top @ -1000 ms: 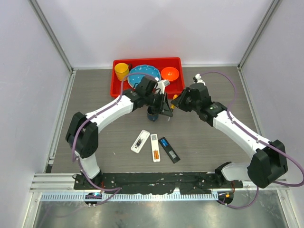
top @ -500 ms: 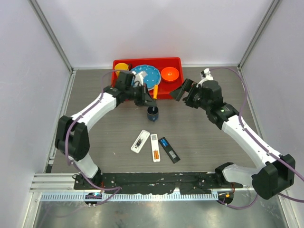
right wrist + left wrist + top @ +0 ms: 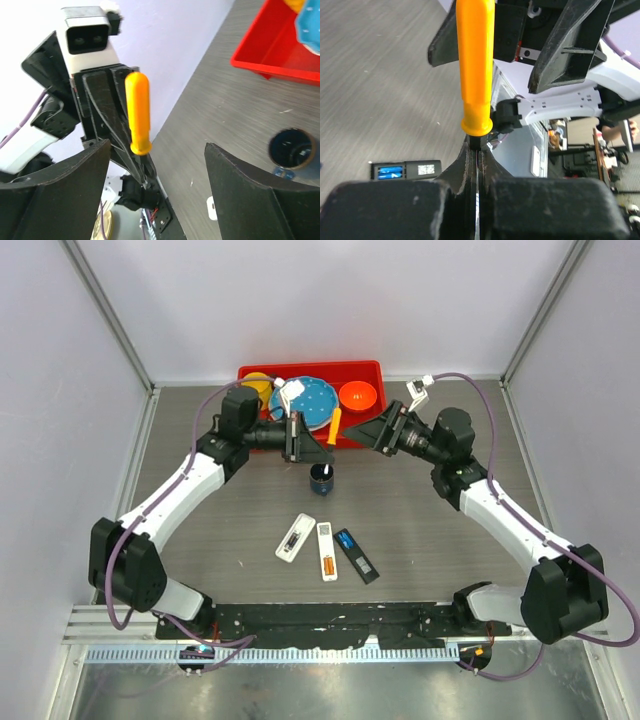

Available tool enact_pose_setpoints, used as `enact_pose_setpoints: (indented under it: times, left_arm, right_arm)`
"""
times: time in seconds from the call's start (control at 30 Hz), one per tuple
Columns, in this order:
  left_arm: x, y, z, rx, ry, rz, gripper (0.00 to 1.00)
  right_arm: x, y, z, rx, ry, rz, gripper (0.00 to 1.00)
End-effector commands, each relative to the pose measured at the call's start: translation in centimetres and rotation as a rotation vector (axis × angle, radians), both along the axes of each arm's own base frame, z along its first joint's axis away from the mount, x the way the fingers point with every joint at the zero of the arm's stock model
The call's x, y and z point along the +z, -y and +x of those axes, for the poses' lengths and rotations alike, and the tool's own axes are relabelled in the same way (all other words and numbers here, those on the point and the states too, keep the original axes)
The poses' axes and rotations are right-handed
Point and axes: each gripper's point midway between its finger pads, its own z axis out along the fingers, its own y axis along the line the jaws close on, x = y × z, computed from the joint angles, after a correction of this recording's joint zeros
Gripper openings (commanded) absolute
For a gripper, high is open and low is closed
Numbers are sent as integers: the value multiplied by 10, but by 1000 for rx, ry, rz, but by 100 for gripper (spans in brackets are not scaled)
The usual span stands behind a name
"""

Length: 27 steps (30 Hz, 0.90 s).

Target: Unload the batteries from the remote control

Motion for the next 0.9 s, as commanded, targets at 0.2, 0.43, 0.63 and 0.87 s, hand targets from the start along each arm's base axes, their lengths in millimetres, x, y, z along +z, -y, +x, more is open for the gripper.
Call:
enact_pose_setpoints:
  times: [0.2, 0.43, 0.63, 0.87]
  left_arm:
    - [29, 20, -37, -183, 97, -104, 0]
    - [32, 18, -46, -206, 109, -113, 0]
    - [30, 16, -52, -224, 109, -115, 0]
    - [33, 14, -56, -234, 122, -121, 0]
  right_arm:
    - [49, -23, -40, 198, 178, 125, 72]
    - [50, -22, -42, 207, 174, 146, 57]
    - [55, -19, -44, 208, 171, 153, 62]
    - [56, -9, -45, 195, 170, 150, 57]
